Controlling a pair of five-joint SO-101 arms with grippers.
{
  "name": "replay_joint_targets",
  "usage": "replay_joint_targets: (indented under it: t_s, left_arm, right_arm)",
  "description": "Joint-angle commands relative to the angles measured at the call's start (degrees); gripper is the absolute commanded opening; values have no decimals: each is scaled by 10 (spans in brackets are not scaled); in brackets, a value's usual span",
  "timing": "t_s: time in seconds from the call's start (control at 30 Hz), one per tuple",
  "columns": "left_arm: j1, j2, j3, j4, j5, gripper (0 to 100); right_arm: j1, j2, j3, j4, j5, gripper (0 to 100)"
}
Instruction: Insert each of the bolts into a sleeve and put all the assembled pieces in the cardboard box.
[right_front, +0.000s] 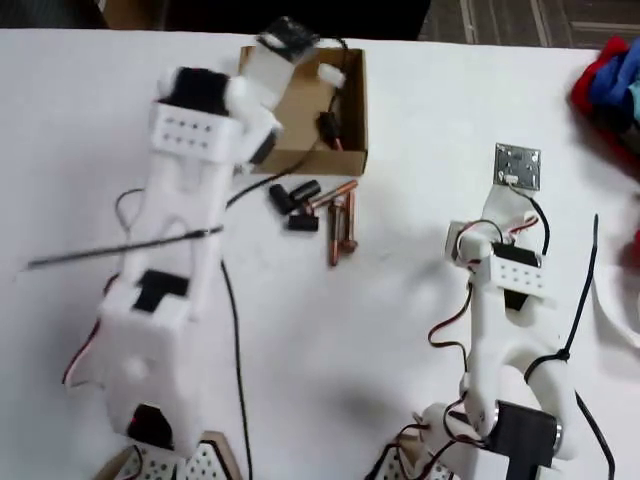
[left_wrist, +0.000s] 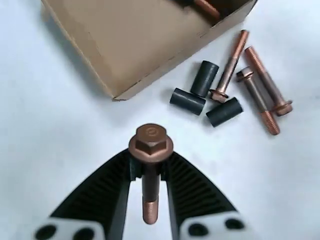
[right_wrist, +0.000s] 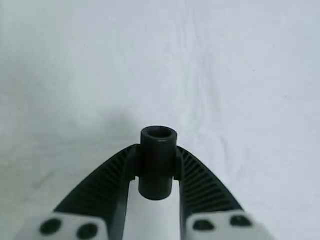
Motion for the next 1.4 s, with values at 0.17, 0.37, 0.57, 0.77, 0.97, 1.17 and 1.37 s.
replay_joint_targets:
  t_s: [0.17,0.37,0.57,0.77,0.97,1.17,1.37]
  left_arm:
    - [71,-329,265,-128,28,26]
    - [77,-507,563,-354,65,25]
    - [76,-629,720,-466,64,25]
    - [76,-651,754,-508,64,25]
    - [76,-651,756,-516,64,25]
    - [79,-650,756,-518,63,25]
    - [77,-650,757,-528,45,25]
  right_arm:
    - [-109,-166,73,-7,3,19]
    - [-180,-370,214,-44,28,19]
    - [-222,-523,348,-124,28,19]
    - [-272,-598,411,-164,33,20]
    - [-302,-600,447,-236,33,23]
    - [-310,-604,454,-251,29,20]
    - [-324,-604,455,-252,33,20]
